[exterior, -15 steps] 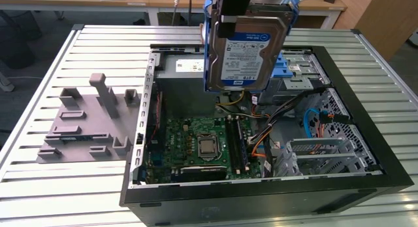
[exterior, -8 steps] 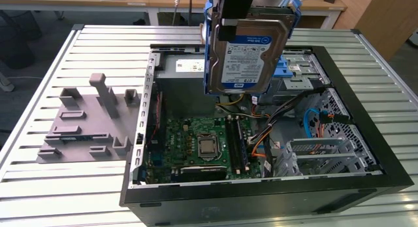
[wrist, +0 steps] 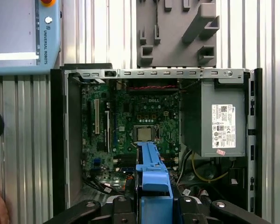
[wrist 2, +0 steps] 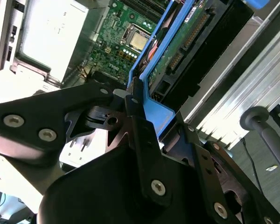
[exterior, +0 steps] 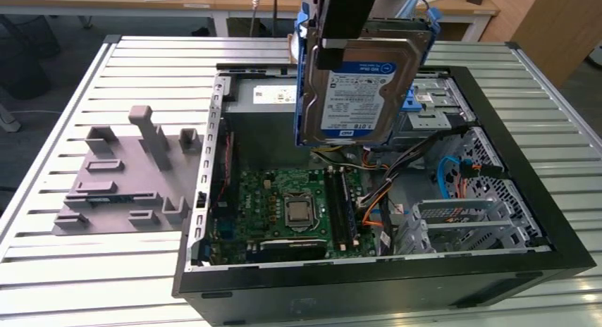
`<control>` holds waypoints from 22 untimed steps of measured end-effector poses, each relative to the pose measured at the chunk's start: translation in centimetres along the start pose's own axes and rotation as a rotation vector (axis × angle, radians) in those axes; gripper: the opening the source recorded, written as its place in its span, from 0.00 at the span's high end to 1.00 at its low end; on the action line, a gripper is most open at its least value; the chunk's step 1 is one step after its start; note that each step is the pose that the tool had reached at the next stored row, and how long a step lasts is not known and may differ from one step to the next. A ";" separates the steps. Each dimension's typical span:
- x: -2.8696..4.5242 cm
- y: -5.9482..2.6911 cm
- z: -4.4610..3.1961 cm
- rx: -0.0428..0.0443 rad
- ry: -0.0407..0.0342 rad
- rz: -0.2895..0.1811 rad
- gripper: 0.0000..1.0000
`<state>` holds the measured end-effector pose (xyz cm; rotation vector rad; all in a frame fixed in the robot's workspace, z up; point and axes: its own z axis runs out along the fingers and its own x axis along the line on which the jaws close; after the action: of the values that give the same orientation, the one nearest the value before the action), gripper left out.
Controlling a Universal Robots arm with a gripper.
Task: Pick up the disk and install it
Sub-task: 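Insert the disk into the insertion slot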
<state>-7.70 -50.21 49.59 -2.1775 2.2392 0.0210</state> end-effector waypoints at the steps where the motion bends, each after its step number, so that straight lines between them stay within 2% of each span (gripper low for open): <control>1: 0.27 -0.05 0.00 0.0000 0.0000 0.000 0.64; 5: 1.01 -0.58 -0.01 -0.0001 0.0002 0.000 0.64; 11: 1.55 -1.52 0.00 -0.0001 0.0001 0.000 0.64; 14: 1.76 -1.70 0.01 -0.0001 0.0002 0.000 0.64; 22: 3.84 -1.97 0.07 -0.0001 0.0001 0.000 0.64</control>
<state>-5.85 -54.11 49.45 -2.1776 2.2393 0.0209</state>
